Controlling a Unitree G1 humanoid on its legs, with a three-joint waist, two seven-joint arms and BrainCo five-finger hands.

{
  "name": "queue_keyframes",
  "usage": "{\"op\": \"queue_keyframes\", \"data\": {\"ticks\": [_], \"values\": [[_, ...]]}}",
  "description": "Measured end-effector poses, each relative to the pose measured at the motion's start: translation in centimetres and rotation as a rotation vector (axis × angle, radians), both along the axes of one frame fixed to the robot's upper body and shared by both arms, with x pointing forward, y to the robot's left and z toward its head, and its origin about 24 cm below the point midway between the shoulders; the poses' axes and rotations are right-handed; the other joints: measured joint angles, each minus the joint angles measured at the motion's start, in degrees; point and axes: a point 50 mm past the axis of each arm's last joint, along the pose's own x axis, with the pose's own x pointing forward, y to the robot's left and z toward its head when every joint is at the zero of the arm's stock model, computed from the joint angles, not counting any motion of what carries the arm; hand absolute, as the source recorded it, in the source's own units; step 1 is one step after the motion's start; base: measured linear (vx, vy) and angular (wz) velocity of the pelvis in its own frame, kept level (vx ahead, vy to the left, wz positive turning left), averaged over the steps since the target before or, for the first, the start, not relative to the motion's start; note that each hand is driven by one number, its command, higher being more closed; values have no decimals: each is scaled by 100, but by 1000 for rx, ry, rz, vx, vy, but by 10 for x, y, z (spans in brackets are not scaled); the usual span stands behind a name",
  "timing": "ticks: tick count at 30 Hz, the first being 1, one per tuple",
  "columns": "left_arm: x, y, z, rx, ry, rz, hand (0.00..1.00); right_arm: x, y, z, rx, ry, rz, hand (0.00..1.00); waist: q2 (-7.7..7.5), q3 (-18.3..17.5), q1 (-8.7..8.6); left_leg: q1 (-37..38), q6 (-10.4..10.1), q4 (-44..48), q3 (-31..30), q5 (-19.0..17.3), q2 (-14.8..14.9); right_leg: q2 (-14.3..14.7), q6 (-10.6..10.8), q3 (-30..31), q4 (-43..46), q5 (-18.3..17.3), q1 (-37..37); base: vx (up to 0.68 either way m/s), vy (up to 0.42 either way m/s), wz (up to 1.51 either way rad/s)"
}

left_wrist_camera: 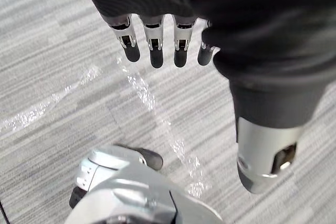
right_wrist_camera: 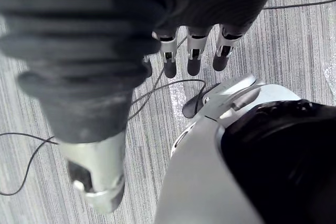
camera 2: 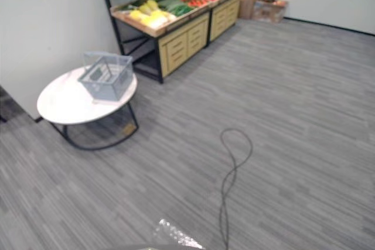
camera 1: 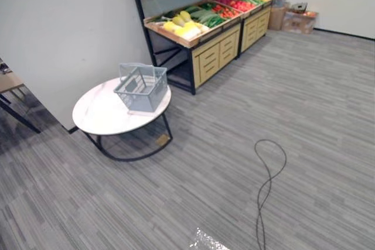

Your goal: Pick vegetable in the basket

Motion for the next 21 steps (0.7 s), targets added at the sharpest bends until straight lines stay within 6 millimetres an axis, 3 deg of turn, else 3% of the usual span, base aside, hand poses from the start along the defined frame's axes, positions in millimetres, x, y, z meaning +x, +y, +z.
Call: {"op": "queue_keyframes", "data": {"ticks": [15, 21], "values": [[1, 3, 1, 5, 39, -20, 0, 2, 3, -1, 0, -1, 2, 0, -100, 107, 1, 114, -6, -102, -2, 2, 4, 22, 14, -7, -137, 9, 134, 5, -11, 0], [0, 7, 2, 79, 13, 145, 0, 4, 7, -1, 3, -13, 1, 0, -155, 249, 11, 197, -8, -102, -17, 1, -1, 16, 15, -33, -141, 9, 232, -8, -6, 1]]}}
